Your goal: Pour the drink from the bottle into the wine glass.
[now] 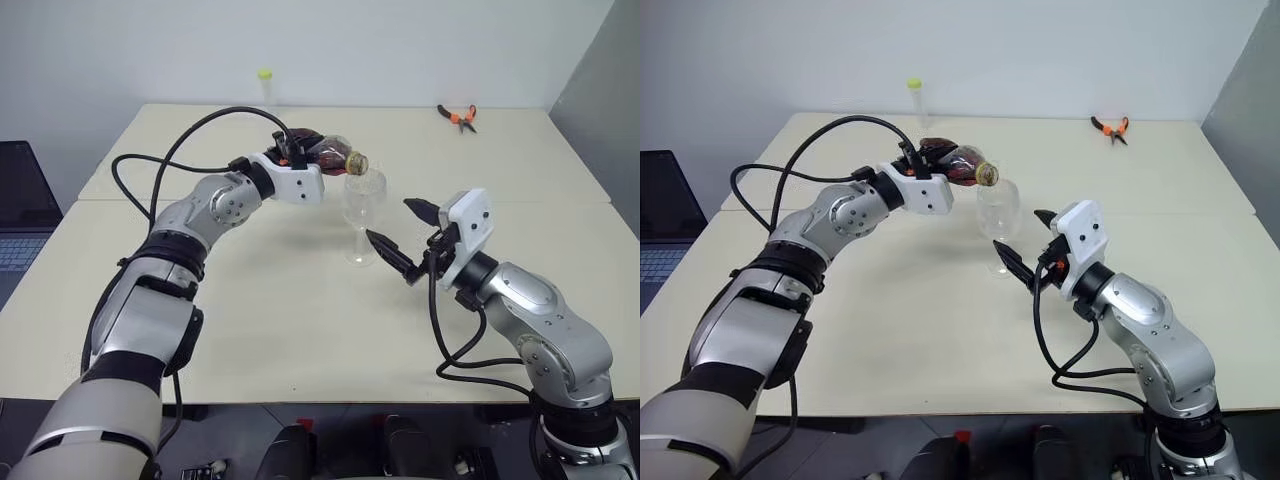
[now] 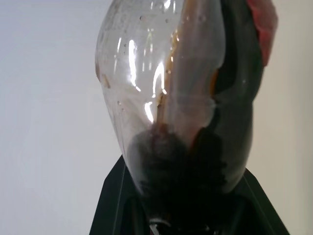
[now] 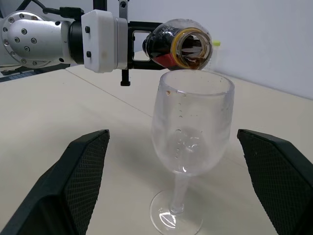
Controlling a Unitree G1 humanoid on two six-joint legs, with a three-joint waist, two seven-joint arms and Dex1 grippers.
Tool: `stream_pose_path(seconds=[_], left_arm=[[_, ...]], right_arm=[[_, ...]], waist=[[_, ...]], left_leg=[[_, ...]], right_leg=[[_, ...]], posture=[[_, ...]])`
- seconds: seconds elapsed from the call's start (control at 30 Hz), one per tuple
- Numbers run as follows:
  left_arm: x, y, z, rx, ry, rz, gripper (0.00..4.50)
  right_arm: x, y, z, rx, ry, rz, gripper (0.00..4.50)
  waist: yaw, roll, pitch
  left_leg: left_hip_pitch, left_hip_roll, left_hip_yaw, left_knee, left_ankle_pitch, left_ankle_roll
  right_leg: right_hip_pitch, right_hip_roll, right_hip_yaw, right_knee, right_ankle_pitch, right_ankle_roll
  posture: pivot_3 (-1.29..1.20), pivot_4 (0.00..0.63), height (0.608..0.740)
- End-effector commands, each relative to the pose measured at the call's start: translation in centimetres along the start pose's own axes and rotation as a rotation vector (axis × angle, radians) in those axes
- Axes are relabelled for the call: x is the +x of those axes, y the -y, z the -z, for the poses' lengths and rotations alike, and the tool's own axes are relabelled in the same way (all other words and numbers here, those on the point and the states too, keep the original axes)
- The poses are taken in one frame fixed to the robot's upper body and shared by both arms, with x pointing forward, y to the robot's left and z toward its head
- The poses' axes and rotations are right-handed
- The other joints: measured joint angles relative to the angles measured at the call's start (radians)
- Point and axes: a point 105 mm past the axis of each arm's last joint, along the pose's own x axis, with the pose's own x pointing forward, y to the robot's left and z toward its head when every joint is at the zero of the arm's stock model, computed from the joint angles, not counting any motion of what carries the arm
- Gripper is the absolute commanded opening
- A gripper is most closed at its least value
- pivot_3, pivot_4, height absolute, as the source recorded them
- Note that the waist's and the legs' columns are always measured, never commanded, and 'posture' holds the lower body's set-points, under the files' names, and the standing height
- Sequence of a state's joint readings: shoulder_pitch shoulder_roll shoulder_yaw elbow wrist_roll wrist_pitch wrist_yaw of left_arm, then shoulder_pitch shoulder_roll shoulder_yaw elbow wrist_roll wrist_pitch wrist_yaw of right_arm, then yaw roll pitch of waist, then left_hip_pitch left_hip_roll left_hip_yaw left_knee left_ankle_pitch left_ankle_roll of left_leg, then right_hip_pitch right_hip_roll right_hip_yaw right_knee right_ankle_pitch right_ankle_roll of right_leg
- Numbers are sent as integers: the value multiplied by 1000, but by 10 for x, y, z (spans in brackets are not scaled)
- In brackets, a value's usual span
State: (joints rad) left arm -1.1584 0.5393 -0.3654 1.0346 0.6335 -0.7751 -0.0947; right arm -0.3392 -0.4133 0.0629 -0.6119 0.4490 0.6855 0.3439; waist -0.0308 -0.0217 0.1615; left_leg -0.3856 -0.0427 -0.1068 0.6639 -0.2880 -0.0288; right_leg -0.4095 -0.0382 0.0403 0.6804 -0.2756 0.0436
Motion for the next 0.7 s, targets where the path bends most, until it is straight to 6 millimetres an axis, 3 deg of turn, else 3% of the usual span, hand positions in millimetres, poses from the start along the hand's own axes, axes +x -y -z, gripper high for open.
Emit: stream_pose_path(seconds=[0.03, 0.7], left_arm=[[2, -29, -4, 52, 25, -78, 979], [5, -37, -7, 145, 39, -74, 970]], right_arm=[[1, -1, -12, -31, 40, 2, 4500], [1, -2, -11, -26, 38, -1, 4500]], waist=[[0, 0, 0], [0, 0, 0]], left_leg=[[0, 0, 0, 0, 0, 0], [0, 0, 0, 0, 0, -1]], right_leg=[[0, 0, 0, 0, 0, 0], [0, 0, 0, 0, 0, 0]], posture=[[0, 150, 740], [0, 150, 740]])
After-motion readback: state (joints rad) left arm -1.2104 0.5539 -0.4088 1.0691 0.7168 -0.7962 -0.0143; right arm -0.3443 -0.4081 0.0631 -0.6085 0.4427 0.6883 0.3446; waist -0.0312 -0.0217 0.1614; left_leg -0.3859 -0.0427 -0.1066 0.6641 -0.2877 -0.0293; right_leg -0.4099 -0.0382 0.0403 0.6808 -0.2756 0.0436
